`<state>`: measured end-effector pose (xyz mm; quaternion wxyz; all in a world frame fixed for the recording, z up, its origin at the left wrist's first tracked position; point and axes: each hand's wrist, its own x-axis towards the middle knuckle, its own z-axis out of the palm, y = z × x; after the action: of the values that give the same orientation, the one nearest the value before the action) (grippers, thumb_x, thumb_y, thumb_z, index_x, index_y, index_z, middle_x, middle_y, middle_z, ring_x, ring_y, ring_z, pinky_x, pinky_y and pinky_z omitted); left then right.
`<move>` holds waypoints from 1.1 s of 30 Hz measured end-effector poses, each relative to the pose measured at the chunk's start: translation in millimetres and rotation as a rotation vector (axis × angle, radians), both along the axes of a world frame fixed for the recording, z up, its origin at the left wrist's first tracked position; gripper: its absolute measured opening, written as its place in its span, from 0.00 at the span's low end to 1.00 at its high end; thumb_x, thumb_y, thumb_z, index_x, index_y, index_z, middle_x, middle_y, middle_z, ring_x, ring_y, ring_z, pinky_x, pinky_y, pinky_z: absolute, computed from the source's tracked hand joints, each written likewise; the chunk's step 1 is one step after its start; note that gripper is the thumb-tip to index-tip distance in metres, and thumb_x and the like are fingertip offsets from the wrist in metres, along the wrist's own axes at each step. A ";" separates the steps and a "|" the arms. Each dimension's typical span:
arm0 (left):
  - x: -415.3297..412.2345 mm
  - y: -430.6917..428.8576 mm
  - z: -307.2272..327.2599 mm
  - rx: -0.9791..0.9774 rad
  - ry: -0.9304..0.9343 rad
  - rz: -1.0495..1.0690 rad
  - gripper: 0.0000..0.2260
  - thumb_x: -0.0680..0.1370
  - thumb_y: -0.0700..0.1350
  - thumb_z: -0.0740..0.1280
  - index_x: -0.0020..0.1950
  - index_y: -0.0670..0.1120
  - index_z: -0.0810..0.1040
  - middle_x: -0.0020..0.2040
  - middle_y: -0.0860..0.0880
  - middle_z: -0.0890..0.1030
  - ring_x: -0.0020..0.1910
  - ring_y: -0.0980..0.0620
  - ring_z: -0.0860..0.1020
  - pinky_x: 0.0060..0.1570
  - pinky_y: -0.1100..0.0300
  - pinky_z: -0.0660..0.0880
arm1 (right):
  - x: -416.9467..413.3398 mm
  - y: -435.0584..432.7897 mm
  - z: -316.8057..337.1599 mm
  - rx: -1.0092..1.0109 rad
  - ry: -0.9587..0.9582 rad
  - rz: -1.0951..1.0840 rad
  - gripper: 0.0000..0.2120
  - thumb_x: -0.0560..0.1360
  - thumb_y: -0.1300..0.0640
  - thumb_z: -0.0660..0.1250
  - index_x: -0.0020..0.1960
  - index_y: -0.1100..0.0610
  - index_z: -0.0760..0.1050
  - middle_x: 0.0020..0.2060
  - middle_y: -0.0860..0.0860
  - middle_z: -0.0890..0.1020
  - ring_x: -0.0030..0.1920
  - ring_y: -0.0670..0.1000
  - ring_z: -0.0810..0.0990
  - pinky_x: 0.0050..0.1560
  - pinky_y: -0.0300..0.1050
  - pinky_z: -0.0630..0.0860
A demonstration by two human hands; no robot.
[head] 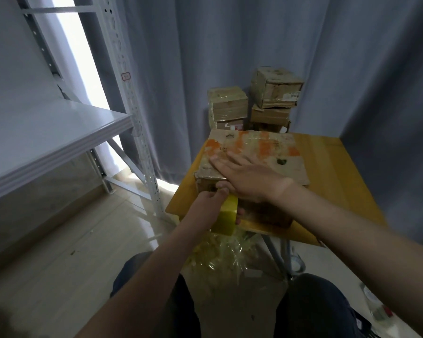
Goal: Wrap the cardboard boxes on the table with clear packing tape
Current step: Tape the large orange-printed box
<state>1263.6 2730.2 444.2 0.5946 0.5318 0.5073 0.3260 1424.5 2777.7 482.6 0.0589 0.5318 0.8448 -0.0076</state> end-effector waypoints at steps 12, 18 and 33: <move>-16.7 6.1 -21.7 0.118 -0.005 0.292 0.16 0.83 0.59 0.60 0.45 0.48 0.76 0.42 0.47 0.81 0.44 0.45 0.80 0.50 0.46 0.78 | 24.0 -62.3 -30.8 0.644 0.847 -0.465 0.17 0.83 0.46 0.61 0.69 0.48 0.75 0.69 0.44 0.76 0.73 0.51 0.62 0.72 0.55 0.64; -32.8 12.1 -55.2 0.176 0.103 0.331 0.03 0.81 0.40 0.64 0.52 0.43 0.72 0.45 0.45 0.75 0.45 0.46 0.75 0.42 0.53 0.71 | 54.8 -94.1 -54.1 0.438 1.286 -0.978 0.15 0.85 0.45 0.58 0.62 0.55 0.63 0.60 0.52 0.70 0.65 0.55 0.71 0.59 0.49 0.68; -18.4 13.9 67.0 0.386 -0.061 0.178 0.08 0.80 0.47 0.70 0.59 0.52 0.81 0.57 0.47 0.84 0.51 0.49 0.83 0.46 0.57 0.80 | 51.1 -102.9 1.1 0.370 1.573 -0.780 0.11 0.77 0.32 0.59 0.53 0.36 0.70 0.59 0.49 0.76 0.65 0.55 0.75 0.63 0.63 0.77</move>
<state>1245.2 2744.1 511.2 0.4660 0.5786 0.4621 0.4843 1475.5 2674.8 483.7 -0.6304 0.6229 0.3881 -0.2530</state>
